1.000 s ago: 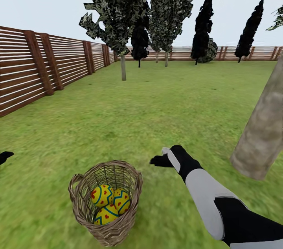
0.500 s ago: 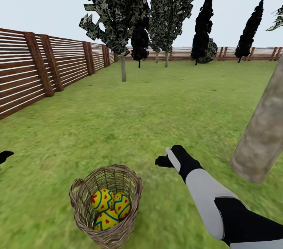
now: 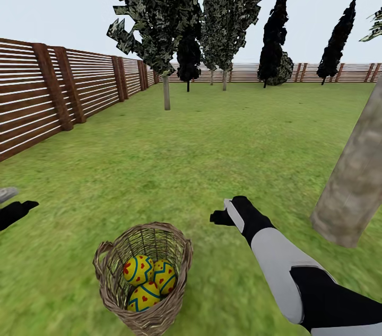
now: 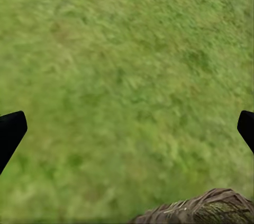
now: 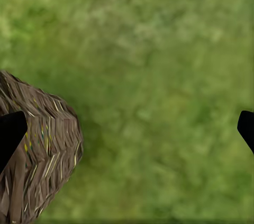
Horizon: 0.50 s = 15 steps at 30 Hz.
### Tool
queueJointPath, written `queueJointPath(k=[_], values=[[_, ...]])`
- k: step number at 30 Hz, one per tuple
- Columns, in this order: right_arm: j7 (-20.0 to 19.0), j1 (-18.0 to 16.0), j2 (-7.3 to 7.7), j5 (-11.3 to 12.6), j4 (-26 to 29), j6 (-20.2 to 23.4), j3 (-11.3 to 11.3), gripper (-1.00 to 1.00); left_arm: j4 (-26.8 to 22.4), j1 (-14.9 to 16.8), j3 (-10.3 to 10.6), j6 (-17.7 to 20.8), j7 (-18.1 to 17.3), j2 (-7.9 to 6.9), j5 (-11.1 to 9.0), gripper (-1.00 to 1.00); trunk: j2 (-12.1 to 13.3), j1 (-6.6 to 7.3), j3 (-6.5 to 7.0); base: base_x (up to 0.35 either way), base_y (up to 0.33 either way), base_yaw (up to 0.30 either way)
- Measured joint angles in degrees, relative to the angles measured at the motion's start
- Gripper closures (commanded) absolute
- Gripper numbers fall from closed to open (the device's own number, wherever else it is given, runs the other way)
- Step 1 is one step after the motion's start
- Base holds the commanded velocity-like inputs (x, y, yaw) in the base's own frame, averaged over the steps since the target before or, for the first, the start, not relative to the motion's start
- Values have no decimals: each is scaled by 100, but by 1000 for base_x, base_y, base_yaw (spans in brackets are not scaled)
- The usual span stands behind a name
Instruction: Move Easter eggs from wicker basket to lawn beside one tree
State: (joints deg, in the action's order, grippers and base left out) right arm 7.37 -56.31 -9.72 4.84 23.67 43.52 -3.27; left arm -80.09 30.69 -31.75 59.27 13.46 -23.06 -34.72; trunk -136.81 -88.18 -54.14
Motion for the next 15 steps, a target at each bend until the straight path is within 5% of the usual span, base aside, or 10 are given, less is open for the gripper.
queueJointPath(k=[10, 15], values=[[1, 0, 2, 0, 0, 0, 0, -100, -32, -27, -32, 33, 17, -1, 5, -100, 0, 0, 0, 0, 0, -7], [18, 1, 24, 1, 0, 2, -76, -100, -158, -127, -37, 52, 77, 161, 20, -100, 0, 0, 12, 0, 0, -181]])
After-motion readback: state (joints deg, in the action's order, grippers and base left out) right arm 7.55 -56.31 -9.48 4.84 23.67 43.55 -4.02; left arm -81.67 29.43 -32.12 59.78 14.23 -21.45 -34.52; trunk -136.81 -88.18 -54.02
